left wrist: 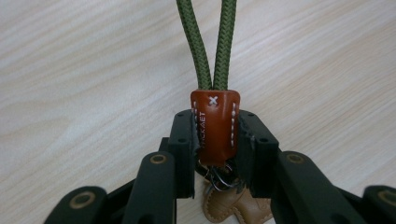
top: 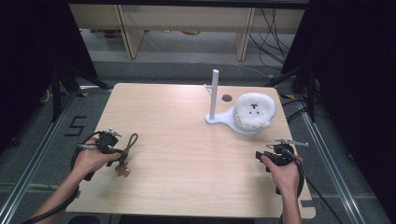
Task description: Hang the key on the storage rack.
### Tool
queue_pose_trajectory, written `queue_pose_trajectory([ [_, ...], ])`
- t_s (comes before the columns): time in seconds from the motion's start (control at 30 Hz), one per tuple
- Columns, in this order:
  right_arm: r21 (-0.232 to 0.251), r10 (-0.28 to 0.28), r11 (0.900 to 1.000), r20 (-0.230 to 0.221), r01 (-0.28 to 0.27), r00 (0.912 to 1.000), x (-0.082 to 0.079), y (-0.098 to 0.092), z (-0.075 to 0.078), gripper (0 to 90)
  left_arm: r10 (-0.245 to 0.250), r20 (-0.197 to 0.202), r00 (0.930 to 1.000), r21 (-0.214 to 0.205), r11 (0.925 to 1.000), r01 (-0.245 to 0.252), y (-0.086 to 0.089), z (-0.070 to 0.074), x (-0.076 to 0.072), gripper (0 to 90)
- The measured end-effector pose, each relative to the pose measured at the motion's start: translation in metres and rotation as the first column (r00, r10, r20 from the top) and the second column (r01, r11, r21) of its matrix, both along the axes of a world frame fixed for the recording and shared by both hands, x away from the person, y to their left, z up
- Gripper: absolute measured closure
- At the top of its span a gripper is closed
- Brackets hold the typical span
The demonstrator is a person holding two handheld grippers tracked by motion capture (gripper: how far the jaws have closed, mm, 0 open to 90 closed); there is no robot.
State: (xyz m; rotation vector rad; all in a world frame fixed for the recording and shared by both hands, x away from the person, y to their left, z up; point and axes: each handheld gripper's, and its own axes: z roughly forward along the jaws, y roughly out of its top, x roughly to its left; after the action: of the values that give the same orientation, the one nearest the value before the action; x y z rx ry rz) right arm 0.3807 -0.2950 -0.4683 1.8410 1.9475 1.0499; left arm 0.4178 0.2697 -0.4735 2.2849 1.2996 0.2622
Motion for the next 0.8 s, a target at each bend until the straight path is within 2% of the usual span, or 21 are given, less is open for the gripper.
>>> queue_pose_trajectory([
  [0.03,0.002,0.002,1.0000,0.003,-0.002,1.0000,0.000,0.000,0.000,59.3,-0.009,0.008,0.9999,-0.005,0.9999,0.009,0.001,0.001,-0.001,69.0],
  [0.13,-0.037,0.036,0.9987,0.015,-0.036,0.9992,0.001,-0.004,-0.002,59.3,-0.009,0.049,0.9987,-0.041,0.9991,0.011,0.002,0.002,-0.005,69.0],
  [0.2,-0.008,0.003,1.0000,0.005,-0.003,1.0000,0.000,-0.001,-0.001,59.3,-0.005,0.085,0.9964,-0.072,0.9974,0.011,0.003,0.003,-0.007,69.0],
  [0.23,-0.034,0.018,0.9993,0.024,-0.017,0.9996,0.001,-0.004,-0.002,59.3,-0.011,0.088,0.9961,-0.075,0.9970,0.017,0.004,0.004,-0.008,69.1],
  [0.27,-0.021,-0.005,0.9998,0.006,0.005,1.0000,0.001,-0.002,-0.001,59.3,-0.003,0.102,0.9947,-0.092,0.9956,0.012,0.004,0.005,-0.010,69.0],
  [0.3,-0.007,-0.002,1.0000,0.005,0.002,1.0000,0.001,-0.001,0.000,59.2,0.009,0.117,0.9931,-0.103,0.9947,0.003,0.004,0.005,-0.011,69.1],
  [0.33,-0.008,-0.027,0.9996,-0.021,0.027,0.9994,-0.001,0.001,0.003,59.2,0.011,0.132,0.9912,-0.103,0.9947,0.003,0.004,0.006,-0.013,69.1],
  [0.4,-0.021,-0.010,0.9997,0.000,0.010,0.9999,-0.001,-0.001,0.002,59.2,0.001,0.171,0.9853,-0.113,0.9934,0.019,0.005,0.008,-0.015,69.1],
  [0.43,-0.010,-0.002,0.9999,-0.003,0.002,1.0000,-0.002,-0.002,0.002,59.2,-0.006,0.183,0.9831,-0.125,0.9918,0.029,0.005,0.010,-0.016,69.1],
  [0.47,0.022,-0.023,0.9995,-0.004,0.023,0.9997,-0.002,0.001,0.001,59.1,-0.016,0.193,0.9810,-0.124,0.9915,0.040,0.006,0.012,-0.017,69.1],
  [0.5,-0.014,0.001,0.9999,0.013,-0.001,0.9999,-0.001,-0.002,0.001,59.0,-0.016,0.206,0.9784,-0.132,0.9903,0.044,0.006,0.012,-0.018,69.1],
  [0.53,-0.002,-0.005,1.0000,0.019,0.005,0.9998,-0.001,0.000,-0.001,58.9,-0.015,0.222,0.9749,-0.143,0.9885,0.048,0.005,0.013,-0.019,69.1],
  [0.57,-0.038,0.020,0.9991,0.033,-0.019,0.9993,0.000,-0.003,-0.002,58.8,-0.003,0.248,0.9689,-0.161,0.9860,0.044,0.004,0.013,-0.020,69.1],
  [0.6,-0.044,0.027,0.9987,0.033,-0.025,0.9991,0.000,-0.004,-0.002,58.7,0.010,0.261,0.9654,-0.175,0.9838,0.037,0.003,0.014,-0.021,69.1],
  [0.63,-0.038,0.022,0.9991,0.032,-0.021,0.9993,0.000,-0.003,-0.002,58.5,0.027,0.269,0.9629,-0.202,0.9789,0.029,0.001,0.014,-0.022,69.1],
  [0.67,-0.039,0.023,0.9990,0.032,-0.021,0.9992,0.000,-0.003,-0.002,58.5,0.032,0.292,0.9560,-0.210,0.9771,0.031,0.001,0.015,-0.022,69.1],
  [0.7,-0.015,0.010,0.9998,0.014,-0.010,0.9998,-0.001,-0.002,0.000,58.4,0.036,0.301,0.9530,-0.216,0.9759,0.031,0.000,0.016,-0.022,69.1],
  [0.77,-0.022,0.011,0.9997,0.022,-0.011,0.9997,0.000,-0.002,-0.001,58.3,0.045,0.320,0.9464,-0.239,0.9703,0.035,-0.003,0.018,-0.023,69.1],
  [0.8,-0.028,0.006,0.9996,0.022,-0.006,0.9997,0.000,-0.002,-0.001,58.3,0.037,0.330,0.9433,-0.237,0.9706,0.044,-0.003,0.019,-0.023,69.1],
])
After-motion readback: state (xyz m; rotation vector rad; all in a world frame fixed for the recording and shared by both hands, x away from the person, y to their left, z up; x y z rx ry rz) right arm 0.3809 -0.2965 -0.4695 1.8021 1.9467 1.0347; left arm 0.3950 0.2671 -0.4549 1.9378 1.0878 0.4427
